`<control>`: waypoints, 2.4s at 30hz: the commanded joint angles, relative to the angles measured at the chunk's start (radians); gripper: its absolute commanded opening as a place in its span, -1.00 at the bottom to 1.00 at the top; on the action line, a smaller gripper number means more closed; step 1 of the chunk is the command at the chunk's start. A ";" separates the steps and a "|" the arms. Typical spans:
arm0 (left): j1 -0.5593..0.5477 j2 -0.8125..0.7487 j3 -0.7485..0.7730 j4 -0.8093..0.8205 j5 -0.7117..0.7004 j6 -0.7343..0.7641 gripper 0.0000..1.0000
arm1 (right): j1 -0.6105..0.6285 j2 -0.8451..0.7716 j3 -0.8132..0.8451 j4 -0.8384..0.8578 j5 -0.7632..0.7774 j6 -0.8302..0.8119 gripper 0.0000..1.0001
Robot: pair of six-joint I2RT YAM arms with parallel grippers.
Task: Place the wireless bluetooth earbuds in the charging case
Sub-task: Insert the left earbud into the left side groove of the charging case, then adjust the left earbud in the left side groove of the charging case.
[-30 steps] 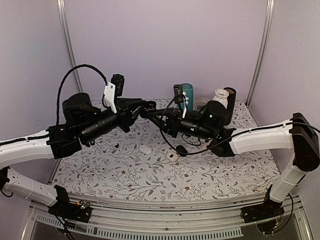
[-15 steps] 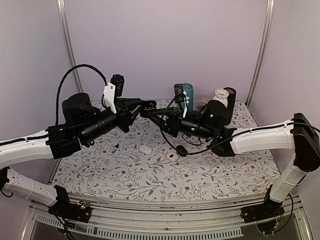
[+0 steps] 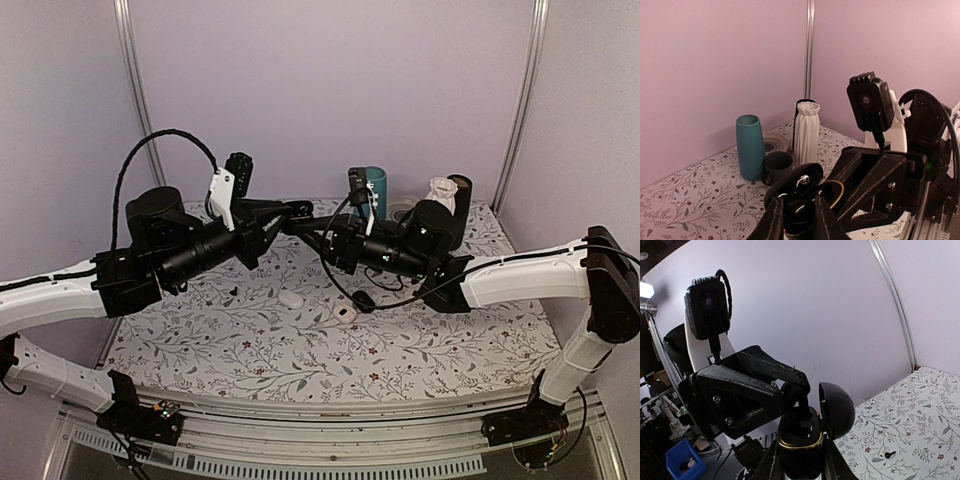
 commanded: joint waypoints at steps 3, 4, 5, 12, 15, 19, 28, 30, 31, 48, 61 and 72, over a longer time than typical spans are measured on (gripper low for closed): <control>-0.016 -0.008 -0.005 -0.052 0.033 -0.001 -0.49 | -0.004 -0.045 0.052 0.040 0.024 -0.016 -0.95; -0.017 -0.007 -0.004 -0.052 0.034 -0.001 -0.45 | -0.004 -0.043 0.053 0.041 0.022 -0.016 -0.95; -0.016 -0.005 -0.002 -0.052 0.031 -0.002 -0.41 | -0.004 -0.044 0.054 0.040 0.020 -0.016 -0.95; -0.016 -0.010 0.007 -0.053 0.004 -0.012 -0.23 | -0.004 -0.041 0.051 0.034 0.004 -0.020 -0.95; -0.017 -0.017 0.006 -0.053 0.001 -0.013 -0.12 | -0.004 -0.041 0.045 0.031 0.000 -0.031 -0.95; -0.017 -0.033 -0.005 -0.054 0.008 -0.021 0.02 | -0.004 -0.045 0.034 0.027 0.006 -0.062 -0.95; -0.010 -0.122 -0.065 -0.036 -0.004 -0.052 0.15 | -0.005 -0.057 0.029 0.013 -0.005 -0.137 -0.94; 0.000 -0.137 -0.074 -0.036 -0.010 -0.071 0.17 | -0.003 -0.059 0.029 0.011 -0.014 -0.147 -0.94; 0.006 -0.139 -0.071 -0.041 -0.008 -0.080 0.17 | -0.004 -0.058 0.028 0.011 -0.021 -0.149 -0.94; 0.106 -0.143 -0.028 -0.034 0.165 -0.186 0.18 | 0.020 -0.070 0.026 -0.018 -0.020 -0.225 -0.95; 0.114 -0.122 -0.008 -0.042 0.206 -0.185 0.18 | 0.035 -0.064 0.046 -0.049 -0.011 -0.258 -0.95; 0.119 -0.107 -0.006 -0.051 0.195 -0.180 0.18 | 0.048 -0.070 0.051 -0.066 -0.002 -0.279 -0.94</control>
